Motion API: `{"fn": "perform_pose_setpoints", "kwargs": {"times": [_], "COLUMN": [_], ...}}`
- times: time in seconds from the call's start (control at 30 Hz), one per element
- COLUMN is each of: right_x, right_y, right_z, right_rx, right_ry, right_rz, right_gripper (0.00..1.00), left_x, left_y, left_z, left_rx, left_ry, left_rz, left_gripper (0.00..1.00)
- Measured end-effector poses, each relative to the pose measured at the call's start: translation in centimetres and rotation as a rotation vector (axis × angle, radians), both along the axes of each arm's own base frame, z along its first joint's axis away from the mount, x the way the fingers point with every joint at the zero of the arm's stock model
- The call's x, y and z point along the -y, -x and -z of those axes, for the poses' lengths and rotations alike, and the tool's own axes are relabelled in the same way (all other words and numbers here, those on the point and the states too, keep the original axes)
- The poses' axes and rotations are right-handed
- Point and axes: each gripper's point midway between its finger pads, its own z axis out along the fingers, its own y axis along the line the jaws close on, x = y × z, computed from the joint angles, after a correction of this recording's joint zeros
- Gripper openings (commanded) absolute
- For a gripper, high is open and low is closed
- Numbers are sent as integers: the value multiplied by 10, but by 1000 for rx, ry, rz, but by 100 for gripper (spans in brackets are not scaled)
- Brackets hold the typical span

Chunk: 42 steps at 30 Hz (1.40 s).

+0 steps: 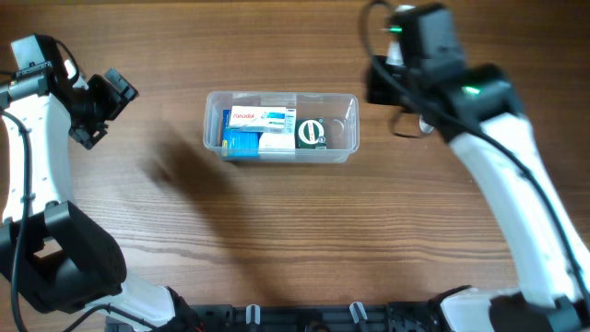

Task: Pack container
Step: 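Move the right gripper to the white squeeze bottle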

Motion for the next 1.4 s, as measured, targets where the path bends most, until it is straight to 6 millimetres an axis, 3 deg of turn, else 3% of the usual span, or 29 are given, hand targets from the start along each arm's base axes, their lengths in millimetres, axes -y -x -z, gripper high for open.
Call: {"fn": "perform_pose_setpoints", "kwargs": {"times": [0.17,0.43,0.73,0.93,1.1,1.23,1.4], "right_x": [65,119,126,126,134,155,161], "right_y": [19,19,16,10,-6,-15,-27], "right_z": [-5,0,13,25,56,94,122], "right_rx": [-39,-74,-121,-155,-233,-338,-387], "right_ry": [71,87,124,158,189,208,205], "right_rz": [150,291,268,224,206,222,165], "right_gripper": [50,54,57,71,72,73,73], "left_x": [0,0,0,0,0,0,0], "left_y": [0,0,0,0,0,0,0], "left_z": [0,0,0,0,0,0,0], "left_rx": [1,1,1,1,1,1,1], "left_ry": [0,-1,-1,-1,-1,0,-1], "left_rz": [0,0,0,0,0,0,0], "left_gripper": [100,100,100,100,100,100,100]}}
